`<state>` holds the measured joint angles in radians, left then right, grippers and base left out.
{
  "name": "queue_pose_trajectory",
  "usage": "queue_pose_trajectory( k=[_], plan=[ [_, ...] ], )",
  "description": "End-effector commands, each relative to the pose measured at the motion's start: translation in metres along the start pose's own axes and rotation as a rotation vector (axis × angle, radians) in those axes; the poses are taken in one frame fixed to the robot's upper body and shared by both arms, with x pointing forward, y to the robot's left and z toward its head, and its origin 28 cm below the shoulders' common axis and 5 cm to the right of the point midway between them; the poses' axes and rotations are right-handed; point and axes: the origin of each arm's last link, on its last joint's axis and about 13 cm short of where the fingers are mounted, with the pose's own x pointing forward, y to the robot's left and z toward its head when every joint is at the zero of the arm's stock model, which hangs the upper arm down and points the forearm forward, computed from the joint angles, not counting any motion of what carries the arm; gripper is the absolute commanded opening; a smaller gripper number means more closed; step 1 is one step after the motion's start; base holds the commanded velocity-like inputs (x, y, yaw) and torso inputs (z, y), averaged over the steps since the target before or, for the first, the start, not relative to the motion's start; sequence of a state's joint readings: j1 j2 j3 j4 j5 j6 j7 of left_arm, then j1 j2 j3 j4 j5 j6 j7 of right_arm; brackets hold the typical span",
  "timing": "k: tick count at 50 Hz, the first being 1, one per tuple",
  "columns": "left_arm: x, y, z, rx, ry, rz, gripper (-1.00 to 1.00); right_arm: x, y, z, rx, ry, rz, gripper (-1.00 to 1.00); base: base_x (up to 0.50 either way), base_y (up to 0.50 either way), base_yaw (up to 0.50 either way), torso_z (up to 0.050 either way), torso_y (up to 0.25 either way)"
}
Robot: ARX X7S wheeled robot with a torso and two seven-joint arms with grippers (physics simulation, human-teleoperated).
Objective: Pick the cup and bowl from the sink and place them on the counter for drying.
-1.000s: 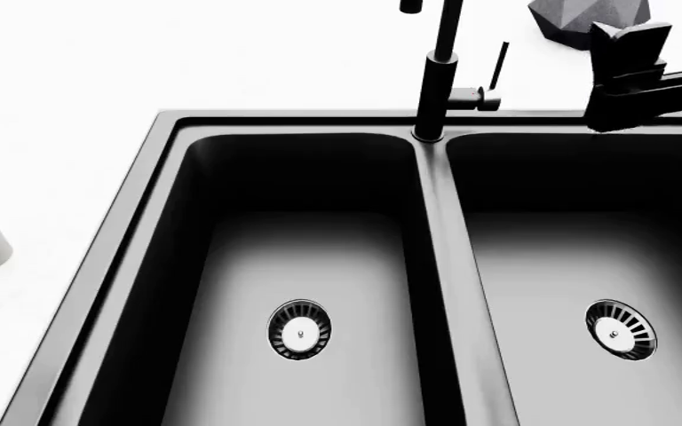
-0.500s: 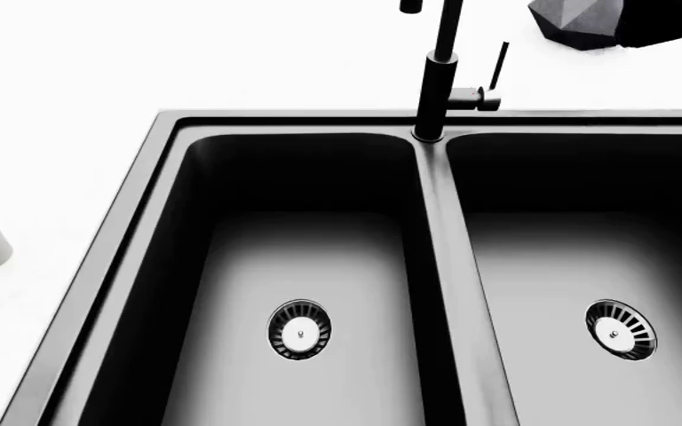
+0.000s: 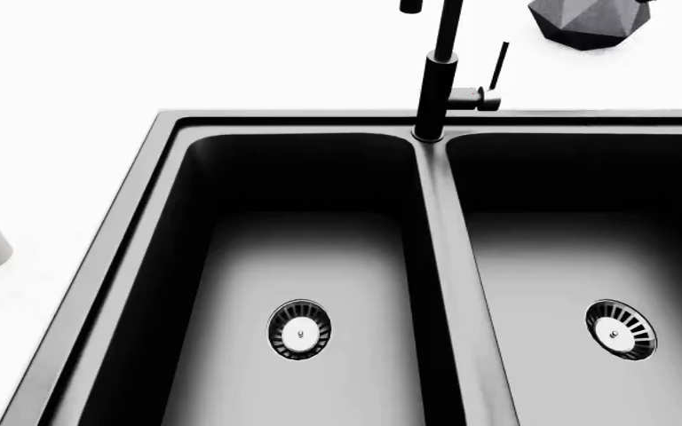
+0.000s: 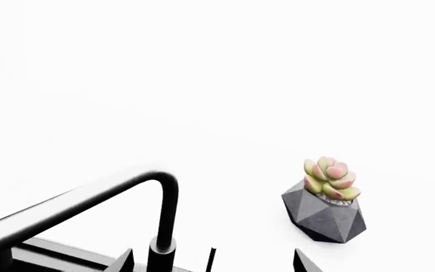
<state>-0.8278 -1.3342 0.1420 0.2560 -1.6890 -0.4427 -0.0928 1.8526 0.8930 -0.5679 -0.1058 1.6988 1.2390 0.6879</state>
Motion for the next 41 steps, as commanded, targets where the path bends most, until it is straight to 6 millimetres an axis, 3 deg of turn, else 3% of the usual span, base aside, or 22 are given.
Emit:
queue_pose_trajectory(
  k=[1,7,16,20,31,36,41],
  plan=[
    [0.003,0.002,0.005,0.009,-0.009,0.005,1.00,0.004,0.001,-0.007,0.012,0.022,0.012,1.00,0.00,0.00,0.00,0.000,0.000],
    [0.006,-0.006,0.014,0.019,-0.017,-0.010,1.00,0.007,0.002,-0.021,0.029,0.044,0.016,1.00,0.00,0.00,0.00,0.000,0.000],
    [0.010,-0.018,0.044,0.003,-0.054,-0.032,1.00,0.007,-0.001,-0.014,0.052,0.013,0.019,1.00,0.00,0.00,0.00,0.000,0.000],
    [0.008,-0.022,0.042,0.009,-0.058,-0.044,1.00,0.008,-0.001,-0.015,0.063,0.003,0.026,1.00,0.00,0.00,0.00,0.000,0.000],
    [0.005,-0.019,0.002,-0.021,0.016,-0.081,1.00,0.014,0.001,-0.037,0.083,0.018,0.034,1.00,0.00,0.00,0.00,0.000,0.000],
    [-0.018,-0.029,-0.028,-0.029,0.040,-0.167,1.00,0.016,0.003,-0.052,0.098,0.022,0.036,1.00,0.00,0.00,0.00,0.000,0.000],
    [-0.036,-0.035,-0.041,-0.063,0.060,-0.217,1.00,0.016,0.003,-0.058,0.113,0.023,0.031,1.00,0.00,0.00,0.00,0.000,0.000]
  ],
)
